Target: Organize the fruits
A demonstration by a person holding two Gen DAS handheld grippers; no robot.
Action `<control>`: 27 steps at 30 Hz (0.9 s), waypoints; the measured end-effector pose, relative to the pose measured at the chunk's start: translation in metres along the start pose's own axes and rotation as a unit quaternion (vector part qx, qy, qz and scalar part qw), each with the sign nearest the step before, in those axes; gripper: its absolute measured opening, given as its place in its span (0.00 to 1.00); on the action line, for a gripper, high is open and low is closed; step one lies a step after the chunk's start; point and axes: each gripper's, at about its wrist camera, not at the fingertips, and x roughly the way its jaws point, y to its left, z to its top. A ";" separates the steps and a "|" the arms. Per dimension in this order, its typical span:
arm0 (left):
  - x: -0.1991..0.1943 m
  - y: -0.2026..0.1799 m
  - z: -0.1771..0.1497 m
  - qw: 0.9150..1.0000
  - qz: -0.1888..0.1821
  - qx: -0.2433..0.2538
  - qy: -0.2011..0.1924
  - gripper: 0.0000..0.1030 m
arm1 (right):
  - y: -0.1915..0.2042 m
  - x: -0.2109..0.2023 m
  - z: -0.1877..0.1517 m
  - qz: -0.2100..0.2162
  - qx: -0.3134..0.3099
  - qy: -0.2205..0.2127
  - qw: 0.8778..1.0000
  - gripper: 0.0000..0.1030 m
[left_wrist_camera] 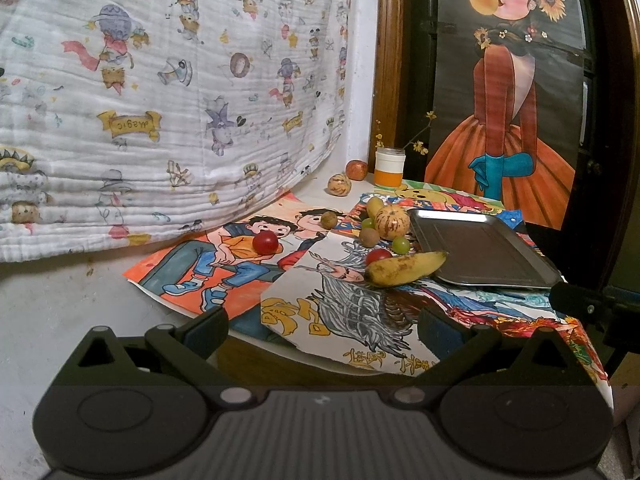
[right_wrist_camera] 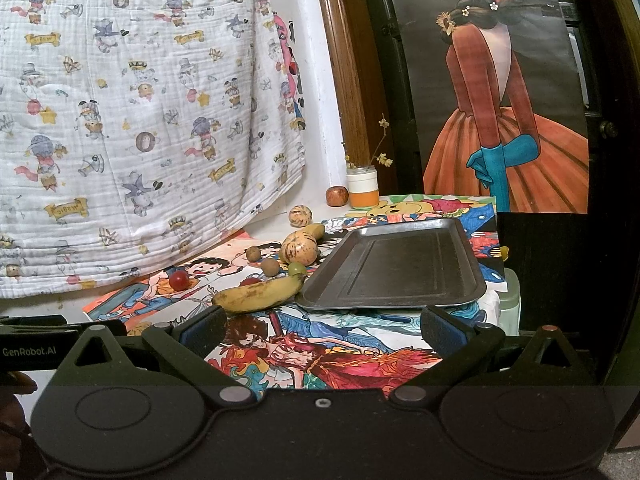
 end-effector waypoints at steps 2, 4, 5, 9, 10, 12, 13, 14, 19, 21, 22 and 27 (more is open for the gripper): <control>0.000 0.001 0.000 1.000 0.000 0.000 0.000 1.00 | 0.000 0.000 0.000 0.000 0.000 0.000 1.000 1.00; 0.000 0.001 0.000 1.000 0.000 0.000 0.000 1.00 | 0.000 0.000 0.000 0.000 0.000 0.000 1.000 1.00; 0.000 0.000 0.000 1.000 0.000 0.000 0.000 1.00 | 0.000 0.000 0.000 0.000 0.000 0.000 1.000 1.00; 0.000 0.000 0.000 1.000 -0.001 -0.001 0.001 1.00 | 0.000 0.001 0.000 0.001 0.000 0.000 1.000 1.00; 0.000 0.000 0.000 1.000 0.000 -0.001 0.001 1.00 | -0.001 0.001 0.000 0.001 0.000 0.000 1.000 1.00; 0.000 -0.002 -0.001 1.000 0.001 -0.002 0.004 1.00 | 0.003 -0.003 0.005 0.004 -0.003 0.002 1.000 1.00; 0.000 -0.003 -0.002 1.000 0.002 -0.002 0.005 1.00 | 0.003 -0.003 0.004 0.004 -0.003 0.001 1.000 1.00; 0.000 -0.004 -0.002 1.000 0.004 -0.004 0.006 1.00 | 0.004 -0.003 0.006 0.007 -0.007 0.002 1.000 1.00; 0.007 0.004 0.007 1.000 0.000 -0.016 0.022 1.00 | 0.006 0.004 0.018 0.028 -0.031 0.010 0.999 1.00; 0.014 0.010 0.014 0.999 -0.001 -0.022 0.028 1.00 | 0.003 0.013 0.032 0.050 -0.059 0.014 0.997 1.00; 0.019 0.015 0.020 0.999 -0.002 -0.025 0.030 1.00 | 0.002 0.017 0.039 0.061 -0.074 0.016 0.995 1.00; 0.040 0.032 0.048 0.999 -0.016 -0.018 0.027 1.00 | 0.000 0.036 0.082 0.096 -0.169 0.024 0.981 1.00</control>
